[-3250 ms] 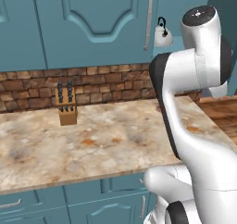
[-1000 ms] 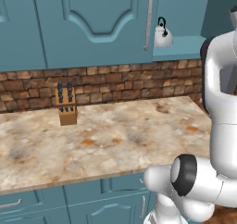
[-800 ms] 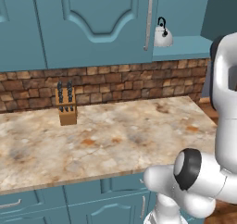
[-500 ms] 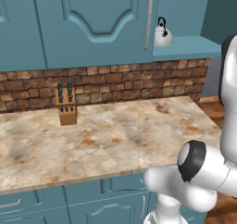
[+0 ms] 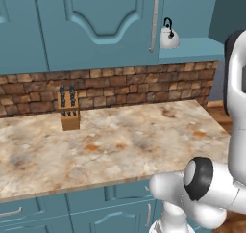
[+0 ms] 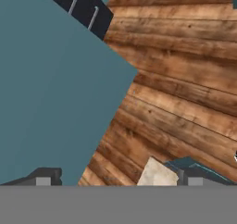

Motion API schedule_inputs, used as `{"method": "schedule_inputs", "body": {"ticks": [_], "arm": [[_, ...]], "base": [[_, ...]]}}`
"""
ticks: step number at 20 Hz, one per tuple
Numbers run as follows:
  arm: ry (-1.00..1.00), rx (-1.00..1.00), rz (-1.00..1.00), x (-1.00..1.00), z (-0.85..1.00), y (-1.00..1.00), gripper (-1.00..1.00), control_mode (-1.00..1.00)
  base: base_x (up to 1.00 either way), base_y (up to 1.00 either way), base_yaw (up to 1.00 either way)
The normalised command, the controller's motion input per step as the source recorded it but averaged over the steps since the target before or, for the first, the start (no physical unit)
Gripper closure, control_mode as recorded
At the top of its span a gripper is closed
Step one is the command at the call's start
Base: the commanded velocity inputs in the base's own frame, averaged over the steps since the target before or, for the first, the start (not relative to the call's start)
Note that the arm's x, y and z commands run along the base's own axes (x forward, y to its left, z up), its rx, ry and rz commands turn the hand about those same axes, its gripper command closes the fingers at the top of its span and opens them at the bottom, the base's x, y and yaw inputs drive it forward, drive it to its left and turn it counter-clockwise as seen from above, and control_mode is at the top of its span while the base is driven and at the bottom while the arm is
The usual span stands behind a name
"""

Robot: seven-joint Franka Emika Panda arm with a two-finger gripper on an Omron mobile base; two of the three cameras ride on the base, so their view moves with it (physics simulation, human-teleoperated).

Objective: Open the cabinet, pick the kettle from the cabinet, and place it in the sink.

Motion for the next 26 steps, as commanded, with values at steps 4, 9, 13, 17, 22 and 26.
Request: {"method": "schedule_inputs", "body": {"ticks": [4,9,13,17,22,26], "arm": [[0.0,-0.07,0.4,-0.04,0.0,0.61,-1.0,-1.0],[0.0,-0.1,0.52,-0.11,0.0,0.55,-1.0,-1.0],[0.0,-0.14,0.61,-0.16,0.0,0.49,-1.0,-1.0],[0.04,-0.18,0.55,-0.1,0.02,0.49,-1.0,-1.0],[0.09,-0.27,0.43,-0.01,0.07,0.47,-1.0,-1.0],[0.09,-0.31,0.34,0.02,0.1,0.47,-1.0,-1.0]], "base": [[0.0,0.0,0.0],[0.0,0.0,0.0],[0.0,0.0,0.0],[0.0,0.0,0.0],[0.0,0.0,0.0],[0.0,0.0,0.0]]}}
